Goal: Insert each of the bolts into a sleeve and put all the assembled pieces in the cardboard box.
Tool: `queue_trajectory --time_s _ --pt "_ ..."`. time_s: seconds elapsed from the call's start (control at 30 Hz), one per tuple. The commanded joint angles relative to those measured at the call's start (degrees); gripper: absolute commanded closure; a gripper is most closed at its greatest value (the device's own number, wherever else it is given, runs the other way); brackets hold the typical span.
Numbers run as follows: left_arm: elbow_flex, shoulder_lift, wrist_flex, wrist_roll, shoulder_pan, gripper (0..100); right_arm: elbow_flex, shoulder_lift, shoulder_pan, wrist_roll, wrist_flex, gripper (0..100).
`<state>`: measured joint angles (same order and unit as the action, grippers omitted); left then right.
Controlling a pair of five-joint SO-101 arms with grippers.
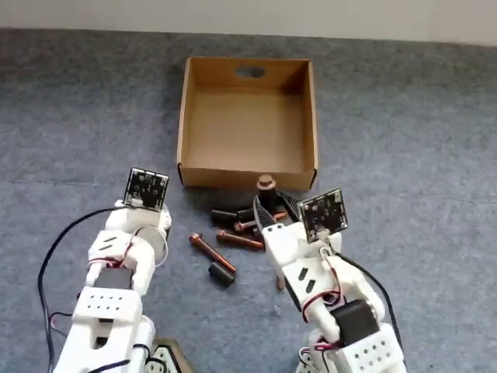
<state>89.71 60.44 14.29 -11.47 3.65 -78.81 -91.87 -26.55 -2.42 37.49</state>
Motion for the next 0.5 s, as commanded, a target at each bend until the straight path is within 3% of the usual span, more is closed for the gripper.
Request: queue_trajectory --time_s 0.0,0.27,0.47 --pt "0.04 1.10 -1.67 -0.35 0.48 98 10.59 -0.40 0.04 -3.78 3.12 99.0" --pt "1.36 1.10 -1.76 -0.62 0.48 98 29.49 2.07 -0.13 -3.69 9.71 99.1" --pt "1.45 1.10 -1.76 -0.62 0.48 98 34.68 21.85 -0.04 -3.69 8.92 99.1"
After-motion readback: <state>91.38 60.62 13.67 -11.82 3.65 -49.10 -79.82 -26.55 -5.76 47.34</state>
